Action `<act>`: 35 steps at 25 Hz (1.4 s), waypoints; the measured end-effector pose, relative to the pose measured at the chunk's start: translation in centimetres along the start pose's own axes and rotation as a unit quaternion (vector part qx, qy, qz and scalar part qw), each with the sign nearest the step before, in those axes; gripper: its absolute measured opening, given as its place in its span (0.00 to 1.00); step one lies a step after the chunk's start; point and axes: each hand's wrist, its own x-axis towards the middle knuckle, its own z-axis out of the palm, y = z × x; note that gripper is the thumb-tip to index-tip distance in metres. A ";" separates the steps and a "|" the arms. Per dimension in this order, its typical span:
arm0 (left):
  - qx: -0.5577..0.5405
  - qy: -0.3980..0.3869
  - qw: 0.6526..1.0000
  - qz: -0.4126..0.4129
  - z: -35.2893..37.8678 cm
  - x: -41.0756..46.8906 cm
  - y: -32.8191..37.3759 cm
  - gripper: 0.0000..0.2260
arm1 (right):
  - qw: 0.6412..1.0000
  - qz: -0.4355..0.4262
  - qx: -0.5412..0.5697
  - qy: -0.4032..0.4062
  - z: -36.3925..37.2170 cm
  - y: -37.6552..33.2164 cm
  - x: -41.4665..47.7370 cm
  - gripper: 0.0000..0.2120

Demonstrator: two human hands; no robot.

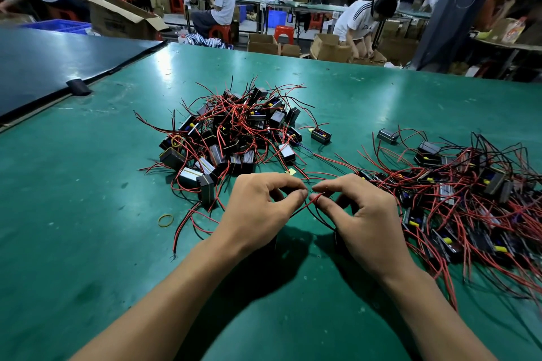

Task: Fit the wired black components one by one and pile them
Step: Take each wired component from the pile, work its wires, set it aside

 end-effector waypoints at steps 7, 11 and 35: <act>-0.028 -0.017 0.999 -0.030 0.0 0.1 -0.4 0.04 | 0.992 -0.088 -0.093 -0.023 -0.3 0.8 0.0 0.09; -0.012 -0.011 1.000 -0.018 0.2 0.0 -0.3 0.03 | 0.995 -0.064 -0.072 -0.004 -0.1 0.2 -0.1 0.05; 0.121 -0.199 0.971 -0.054 -0.3 0.0 -0.2 0.06 | 0.990 0.083 0.062 0.100 0.0 -0.9 0.0 0.04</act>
